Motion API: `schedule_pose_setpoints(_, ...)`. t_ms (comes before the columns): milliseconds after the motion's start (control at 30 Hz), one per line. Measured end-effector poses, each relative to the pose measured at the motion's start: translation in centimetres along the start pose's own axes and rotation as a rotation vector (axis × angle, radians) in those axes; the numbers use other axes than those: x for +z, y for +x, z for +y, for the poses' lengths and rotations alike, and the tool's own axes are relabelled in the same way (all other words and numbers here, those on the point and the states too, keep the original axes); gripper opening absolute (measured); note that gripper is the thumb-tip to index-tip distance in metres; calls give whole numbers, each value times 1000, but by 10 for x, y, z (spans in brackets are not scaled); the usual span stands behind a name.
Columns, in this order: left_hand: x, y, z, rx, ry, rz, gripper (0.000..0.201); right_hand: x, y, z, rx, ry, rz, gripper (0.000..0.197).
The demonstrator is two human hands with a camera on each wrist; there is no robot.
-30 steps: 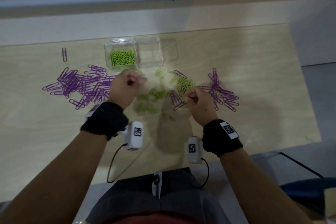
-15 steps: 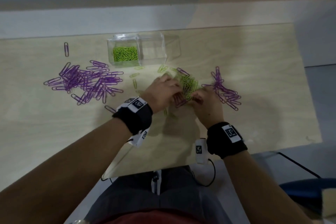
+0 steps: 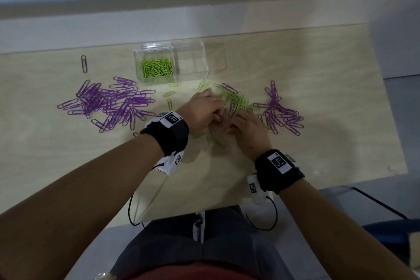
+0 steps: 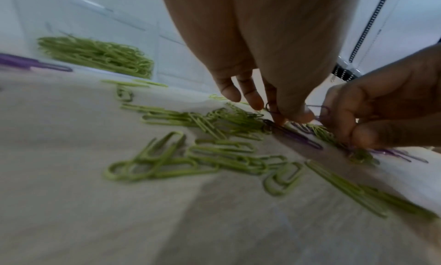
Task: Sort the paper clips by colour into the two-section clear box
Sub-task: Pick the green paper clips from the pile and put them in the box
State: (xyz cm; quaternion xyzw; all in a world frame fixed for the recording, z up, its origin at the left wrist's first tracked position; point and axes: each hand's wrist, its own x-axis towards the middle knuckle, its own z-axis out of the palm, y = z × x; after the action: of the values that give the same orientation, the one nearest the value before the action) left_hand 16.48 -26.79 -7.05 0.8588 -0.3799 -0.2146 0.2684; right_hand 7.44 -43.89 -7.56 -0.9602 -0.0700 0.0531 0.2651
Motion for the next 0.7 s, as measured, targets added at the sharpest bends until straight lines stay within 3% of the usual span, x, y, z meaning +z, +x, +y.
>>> schedule_pose_setpoints(100,-5,-6,0,-147,-259,169,9,-10,4,-3,187,302,115,8)
schedule_pose_setpoints(200,-6,-16,-5,-179,-329,308,6,-24,4,4,355,450,283,6)
schedule_pose_setpoints(300,0,-19,-3,-245,-172,67,37,-39,-3,23,477,412,495,2)
schedule_pose_setpoints(333,4,-19,0,-230,-85,11,39,-44,-7,30,530,373,533,1)
schedule_pose_setpoints(467,13,-14,8,-56,141,-7,28,-53,-25,57,674,185,464,3)
schedule_pose_setpoints(700,20,-3,6,-20,147,-5,11,-40,-31,47,505,25,227,16)
